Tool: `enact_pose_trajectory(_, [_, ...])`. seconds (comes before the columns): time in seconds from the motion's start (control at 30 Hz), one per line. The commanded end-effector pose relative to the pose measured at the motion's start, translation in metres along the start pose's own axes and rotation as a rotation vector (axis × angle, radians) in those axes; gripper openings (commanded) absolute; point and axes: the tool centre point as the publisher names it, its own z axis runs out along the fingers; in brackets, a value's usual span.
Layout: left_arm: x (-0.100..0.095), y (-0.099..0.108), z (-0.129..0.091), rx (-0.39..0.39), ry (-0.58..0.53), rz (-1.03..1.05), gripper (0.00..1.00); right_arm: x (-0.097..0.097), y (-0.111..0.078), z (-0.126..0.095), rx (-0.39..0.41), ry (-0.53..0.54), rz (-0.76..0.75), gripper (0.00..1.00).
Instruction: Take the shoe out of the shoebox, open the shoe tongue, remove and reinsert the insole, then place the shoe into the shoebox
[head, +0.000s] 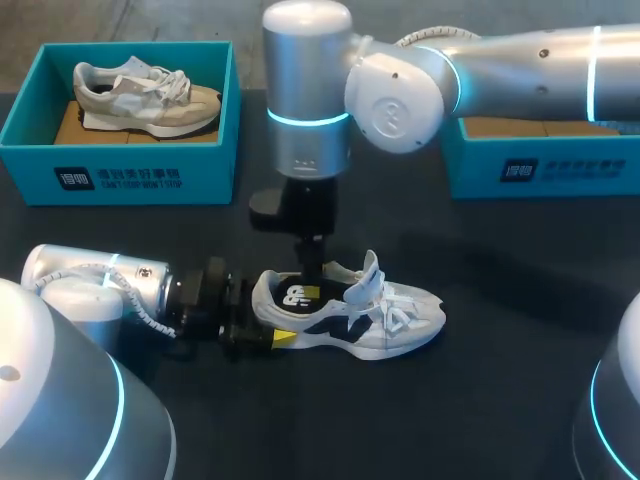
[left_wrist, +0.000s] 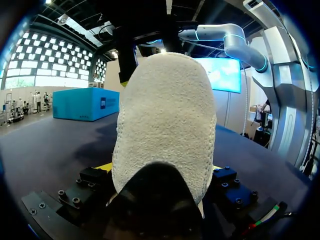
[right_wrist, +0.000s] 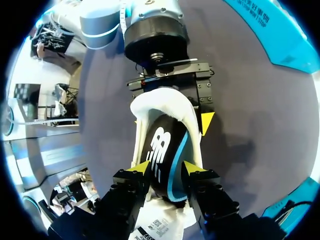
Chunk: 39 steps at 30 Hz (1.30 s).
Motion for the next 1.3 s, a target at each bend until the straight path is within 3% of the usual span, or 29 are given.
enact_pose_trajectory(0.03, [-0.002, 0.003, 0.0, -0.001, 0.001, -0.001, 0.0, -0.003, 0.003, 0.006, 0.003, 0.016, -0.002, 0.38])
enact_pose_trajectory(0.53, [-0.002, 0.003, 0.0, -0.001, 0.001, -0.001, 0.0, 0.003, 0.003, 0.004, 0.039, 0.087, -0.016, 0.36])
enact_pose_trajectory(0.83, [-0.002, 0.003, 0.0, -0.001, 0.001, -0.001, 0.0, -0.001, 0.004, 0.015, 0.026, 0.137, -0.029, 0.34])
enact_pose_trajectory(1.3, [-0.002, 0.003, 0.0, -0.001, 0.001, -0.001, 0.0, 0.005, 0.002, 0.014, 0.032, 0.144, -0.027, 0.21])
